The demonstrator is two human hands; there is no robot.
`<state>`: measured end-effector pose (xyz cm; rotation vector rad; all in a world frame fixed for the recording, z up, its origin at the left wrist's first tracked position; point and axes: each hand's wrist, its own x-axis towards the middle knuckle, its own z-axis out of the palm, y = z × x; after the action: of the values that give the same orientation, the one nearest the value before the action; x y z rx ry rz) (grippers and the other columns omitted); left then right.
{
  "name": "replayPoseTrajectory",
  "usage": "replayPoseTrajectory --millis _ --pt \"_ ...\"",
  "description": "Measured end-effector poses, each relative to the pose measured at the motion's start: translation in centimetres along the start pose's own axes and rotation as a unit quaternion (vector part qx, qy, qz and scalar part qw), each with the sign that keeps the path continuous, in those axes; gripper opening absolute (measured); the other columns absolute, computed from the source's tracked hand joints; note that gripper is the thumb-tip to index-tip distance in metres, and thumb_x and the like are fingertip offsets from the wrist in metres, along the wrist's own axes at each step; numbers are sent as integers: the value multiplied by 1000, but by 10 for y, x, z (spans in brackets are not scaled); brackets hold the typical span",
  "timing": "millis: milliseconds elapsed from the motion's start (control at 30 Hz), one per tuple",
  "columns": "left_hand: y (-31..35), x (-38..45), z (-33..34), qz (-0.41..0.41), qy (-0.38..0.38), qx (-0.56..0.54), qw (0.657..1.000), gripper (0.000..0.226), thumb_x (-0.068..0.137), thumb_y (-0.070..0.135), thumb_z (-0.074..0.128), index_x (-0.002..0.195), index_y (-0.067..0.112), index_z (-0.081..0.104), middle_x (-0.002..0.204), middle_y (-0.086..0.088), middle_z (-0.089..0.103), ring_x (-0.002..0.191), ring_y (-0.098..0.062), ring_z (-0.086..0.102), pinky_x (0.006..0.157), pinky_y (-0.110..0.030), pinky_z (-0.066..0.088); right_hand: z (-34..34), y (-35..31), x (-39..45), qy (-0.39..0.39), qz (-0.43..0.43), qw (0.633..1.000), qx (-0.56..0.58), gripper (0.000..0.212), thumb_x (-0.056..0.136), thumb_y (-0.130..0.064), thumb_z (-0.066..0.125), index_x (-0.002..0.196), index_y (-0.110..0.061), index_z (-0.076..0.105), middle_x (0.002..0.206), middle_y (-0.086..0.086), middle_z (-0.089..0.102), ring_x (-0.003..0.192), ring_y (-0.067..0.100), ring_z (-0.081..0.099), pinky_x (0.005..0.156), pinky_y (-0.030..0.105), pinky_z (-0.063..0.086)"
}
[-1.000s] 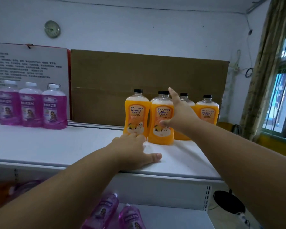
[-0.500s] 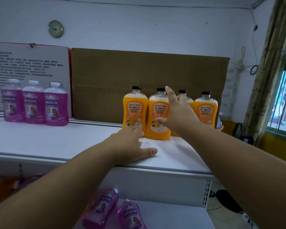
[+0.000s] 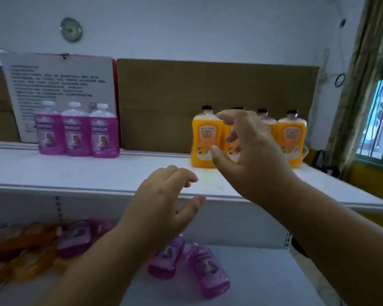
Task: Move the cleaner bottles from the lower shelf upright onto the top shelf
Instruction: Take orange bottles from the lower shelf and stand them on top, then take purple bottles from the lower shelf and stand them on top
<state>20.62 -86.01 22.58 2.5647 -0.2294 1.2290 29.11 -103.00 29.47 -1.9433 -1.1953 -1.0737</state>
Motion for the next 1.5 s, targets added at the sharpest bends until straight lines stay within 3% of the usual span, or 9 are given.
replayPoseTrajectory --millis 267,567,700,833,967,1100,1267,1400,1500 --pt "-48 -103 20 -37 -118 -12 992 20 88 48 53 94 30 55 88 14 50 83 -10 49 70 -27 36 46 -77 -87 -96 35 994 22 50 88 -38 61 132 -20 49 113 -15 40 100 -2 43 81 9 37" --pt "-107 -154 120 -251 -212 15 944 27 89 51 55 103 28 60 102 1 63 88 -20 57 76 -36 50 97 -44 -168 -205 174 963 18 40 88 -39 64 124 -27 51 107 -15 44 91 3 50 72 9 40" --pt "-136 -132 172 -404 -173 43 897 46 91 54 54 114 15 59 115 -7 66 88 -25 61 72 -36 49 119 -9 -174 -228 216 949 13 41 86 -37 69 123 -27 52 112 -10 48 92 11 54 71 7 32" --pt "-157 -111 209 -392 -251 156 871 75 84 65 57 129 5 49 124 -20 59 110 -39 58 87 -41 49 133 13 -174 -231 236 944 6 35 87 -34 68 117 -26 53 108 -9 49 91 13 55 69 6 30" --pt "-168 -95 230 -394 -326 180 840 100 64 76 71 136 10 48 125 -16 57 112 -33 57 89 -37 47 139 36 -179 -247 262 933 21 37 87 -36 65 120 -30 50 117 -8 52 95 13 56 68 13 38" --pt "-168 -92 235 -435 -373 98 813 98 58 73 78 130 10 56 116 -13 61 99 -28 62 86 -36 54 151 51 -187 -249 280 926 45 39 87 -37 64 123 -26 52 119 -5 54 96 15 57 73 30 50" --pt "-153 -113 216 -510 -260 -52 819 74 55 44 82 115 9 56 93 -5 65 78 -23 66 64 -30 52 186 79 -199 -342 311 887 15 45 88 -43 61 128 -29 47 122 2 53 106 23 54 82 40 52" --pt "-117 -137 174 -589 -92 -341 727 59 39 48 80 91 22 72 86 -5 75 74 -19 72 62 -31 54 223 99 -209 -462 322 826 -32 68 83 -67 52 143 -46 26 121 12 59 105 34 58 88 46 52" --pt "-99 -150 136 -528 -100 -493 684 49 46 37 86 92 27 78 93 -7 77 82 -21 73 67 -29 56 252 109 -209 -479 369 797 -8 75 79 -68 58 142 -50 21 116 17 62 95 36 63 83 44 55"
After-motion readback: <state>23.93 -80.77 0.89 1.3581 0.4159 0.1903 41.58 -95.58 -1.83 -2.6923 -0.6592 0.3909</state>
